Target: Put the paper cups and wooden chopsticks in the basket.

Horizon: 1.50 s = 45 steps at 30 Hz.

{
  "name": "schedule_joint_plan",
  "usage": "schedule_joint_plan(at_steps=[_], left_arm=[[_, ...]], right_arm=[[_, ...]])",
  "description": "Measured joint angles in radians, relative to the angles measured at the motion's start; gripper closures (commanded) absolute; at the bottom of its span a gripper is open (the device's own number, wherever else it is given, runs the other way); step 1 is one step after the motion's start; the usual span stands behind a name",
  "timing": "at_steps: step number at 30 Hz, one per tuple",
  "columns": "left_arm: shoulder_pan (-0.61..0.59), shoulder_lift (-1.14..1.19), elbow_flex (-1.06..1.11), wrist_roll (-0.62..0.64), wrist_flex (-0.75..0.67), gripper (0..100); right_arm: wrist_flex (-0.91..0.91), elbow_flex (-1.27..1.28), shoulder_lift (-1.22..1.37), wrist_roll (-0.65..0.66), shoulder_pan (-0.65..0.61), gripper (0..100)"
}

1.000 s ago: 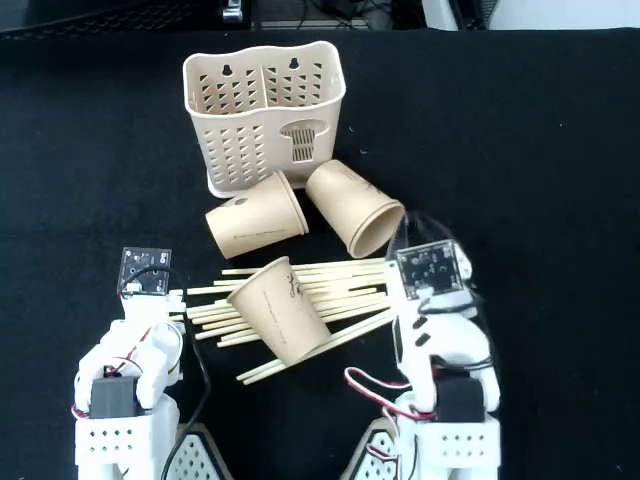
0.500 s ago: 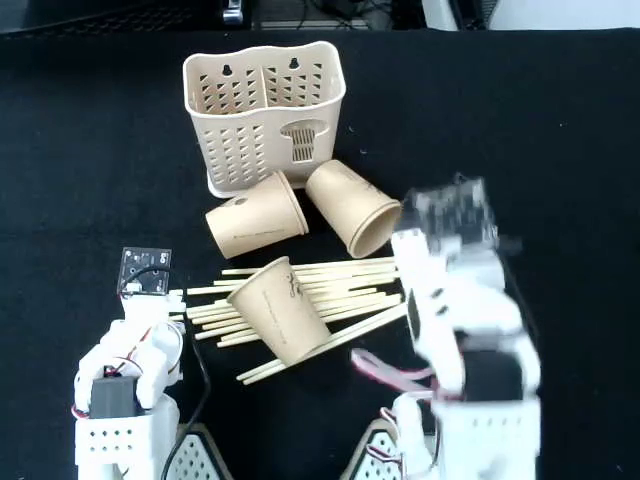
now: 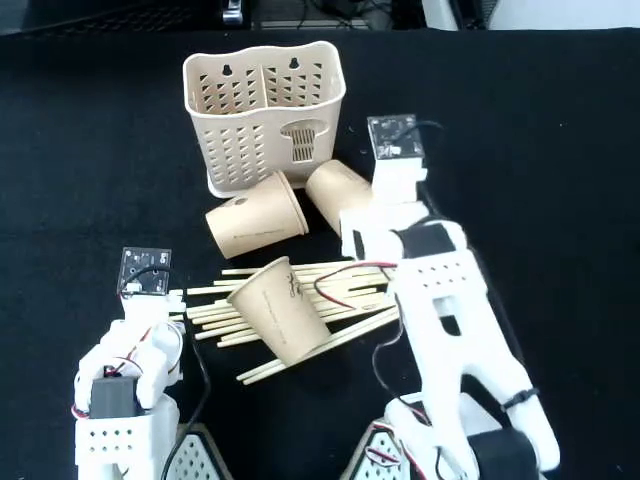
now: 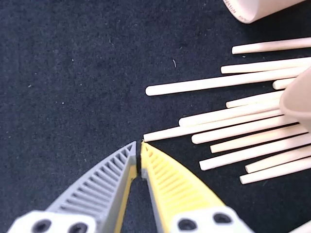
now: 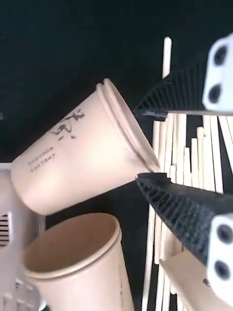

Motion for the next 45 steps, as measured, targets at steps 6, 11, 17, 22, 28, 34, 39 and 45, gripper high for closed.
schedule_joint_plan(at_steps=[6, 11, 17, 22, 28, 34, 39, 45], left_arm=[[0.0, 0.0, 0.0, 0.0, 0.0, 97], [0.0, 0.0, 0.0, 0.0, 0.0, 97], [0.0, 0.0, 0.0, 0.0, 0.0, 97], [0.0, 0.0, 0.0, 0.0, 0.0, 97], [0.0, 0.0, 0.0, 0.0, 0.0, 97], [0.0, 0.0, 0.0, 0.0, 0.0, 97], [0.0, 0.0, 0.0, 0.0, 0.0, 97], [0.0, 0.0, 0.0, 0.0, 0.0, 97]], right_arm=[[0.0, 0.0, 0.012, -0.101, 0.005, 80.7], [-0.051, 0.0, 0.012, -0.146, 0.005, 80.7], [-0.169, 0.055, 0.012, -0.166, -0.063, 80.7], [-0.232, 0.084, 0.012, -0.167, -0.095, 80.8], [-0.236, 0.114, 0.012, -0.169, -0.095, 80.8], [-0.238, 0.126, 0.012, -0.169, -0.06, 80.8], [-0.301, 0.13, 0.012, -0.169, 0.028, 80.8], [-0.31, 0.13, 0.012, -0.169, 0.078, 81.0]])
